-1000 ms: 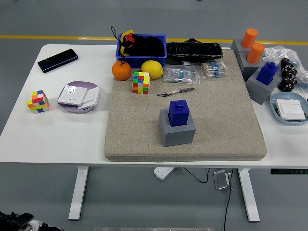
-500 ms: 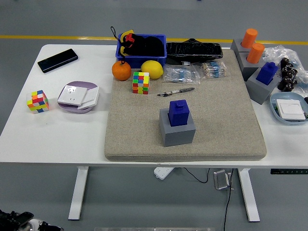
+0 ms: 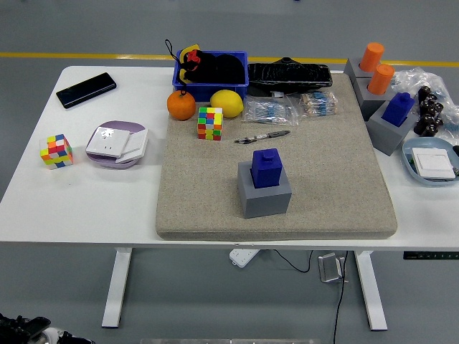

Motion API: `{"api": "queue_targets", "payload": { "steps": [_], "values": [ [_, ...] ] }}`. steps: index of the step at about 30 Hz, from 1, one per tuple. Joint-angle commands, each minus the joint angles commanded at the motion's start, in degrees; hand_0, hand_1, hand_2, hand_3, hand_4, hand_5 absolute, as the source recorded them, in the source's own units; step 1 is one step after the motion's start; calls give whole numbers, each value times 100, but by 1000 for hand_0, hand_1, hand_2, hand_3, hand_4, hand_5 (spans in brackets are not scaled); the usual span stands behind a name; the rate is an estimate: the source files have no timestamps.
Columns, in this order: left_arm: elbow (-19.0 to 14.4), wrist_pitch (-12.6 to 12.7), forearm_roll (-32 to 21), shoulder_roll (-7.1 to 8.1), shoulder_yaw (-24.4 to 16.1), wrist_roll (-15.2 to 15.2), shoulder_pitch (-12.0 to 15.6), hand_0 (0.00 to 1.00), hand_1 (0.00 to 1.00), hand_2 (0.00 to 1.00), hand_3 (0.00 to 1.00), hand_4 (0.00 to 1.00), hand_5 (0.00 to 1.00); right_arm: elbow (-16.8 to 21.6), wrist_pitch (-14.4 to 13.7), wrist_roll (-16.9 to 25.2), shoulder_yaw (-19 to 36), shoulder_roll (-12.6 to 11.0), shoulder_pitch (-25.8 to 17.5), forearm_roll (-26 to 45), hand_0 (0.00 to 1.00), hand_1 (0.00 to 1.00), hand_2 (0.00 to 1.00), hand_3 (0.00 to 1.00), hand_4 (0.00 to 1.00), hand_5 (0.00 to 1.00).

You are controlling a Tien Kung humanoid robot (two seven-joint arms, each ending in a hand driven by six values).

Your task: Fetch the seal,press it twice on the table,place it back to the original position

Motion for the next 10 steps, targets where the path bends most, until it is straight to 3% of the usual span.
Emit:
{"api": "queue_targets", "payload": {
  "steps": [10],
  "values": [
    [6, 12, -49, 8, 22, -10, -17, 720, 690, 680, 747, 673, 269, 10, -4, 3, 24, 2, 6, 4, 836, 798, 789, 754, 871, 231]
  ]
}}
